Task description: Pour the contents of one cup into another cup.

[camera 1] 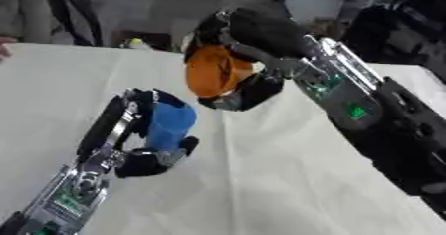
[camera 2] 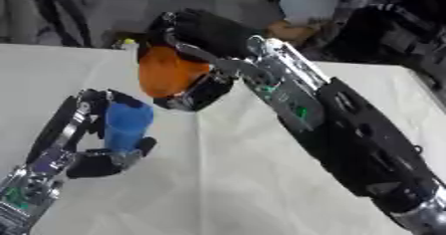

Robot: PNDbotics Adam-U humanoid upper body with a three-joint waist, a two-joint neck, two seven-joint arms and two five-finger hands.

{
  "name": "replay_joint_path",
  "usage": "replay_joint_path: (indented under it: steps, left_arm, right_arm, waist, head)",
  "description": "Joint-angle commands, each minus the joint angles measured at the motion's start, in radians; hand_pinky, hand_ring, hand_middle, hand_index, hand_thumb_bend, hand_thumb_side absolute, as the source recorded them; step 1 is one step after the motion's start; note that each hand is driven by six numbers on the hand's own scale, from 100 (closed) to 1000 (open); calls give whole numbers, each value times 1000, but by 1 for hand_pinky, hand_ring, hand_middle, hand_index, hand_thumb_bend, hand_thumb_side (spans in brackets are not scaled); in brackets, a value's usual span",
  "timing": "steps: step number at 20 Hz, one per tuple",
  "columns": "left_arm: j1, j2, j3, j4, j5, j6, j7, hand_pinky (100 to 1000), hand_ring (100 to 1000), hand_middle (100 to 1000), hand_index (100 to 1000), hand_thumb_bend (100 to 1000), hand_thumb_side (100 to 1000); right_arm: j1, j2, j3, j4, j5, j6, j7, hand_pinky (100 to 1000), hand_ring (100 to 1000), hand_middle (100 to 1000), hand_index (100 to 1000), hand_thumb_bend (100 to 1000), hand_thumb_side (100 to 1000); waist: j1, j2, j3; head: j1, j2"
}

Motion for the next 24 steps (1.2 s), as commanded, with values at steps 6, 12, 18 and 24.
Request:
replay_joint_path:
  steps: [6, 12, 18, 24]
  left_arm:
    - [-17, -22, -16, 25, -19, -25, 30, 202, 268, 255, 661, 378, 100]
    - [-22, -33, -26, 32, -24, -33, 24, 202, 268, 255, 661, 377, 100]
    - [-26, -41, -30, 35, -28, -39, 19, 203, 268, 255, 662, 374, 100]
    - [-25, -43, -30, 38, -28, -38, 19, 202, 267, 255, 662, 373, 100]
  right_arm:
    - [-59, 26, 17, 29, 98, -71, 39, 190, 279, 216, 542, 332, 100]
    - [-77, 49, 28, 67, 172, -116, 48, 218, 320, 245, 548, 334, 100]
    - [-86, 64, 32, 88, 265, -160, 29, 245, 332, 265, 552, 335, 100]
    - [-90, 69, 32, 85, 340, -189, 6, 271, 345, 287, 558, 337, 100]
  waist:
    - [-9, -22, -4]
    - [-16, -23, 2]
    - [-22, -23, 5]
    - [-23, -23, 7]
  head:
    - [6, -11]
    - [6, -15]
    - [8, -17]
    - [13, -20]
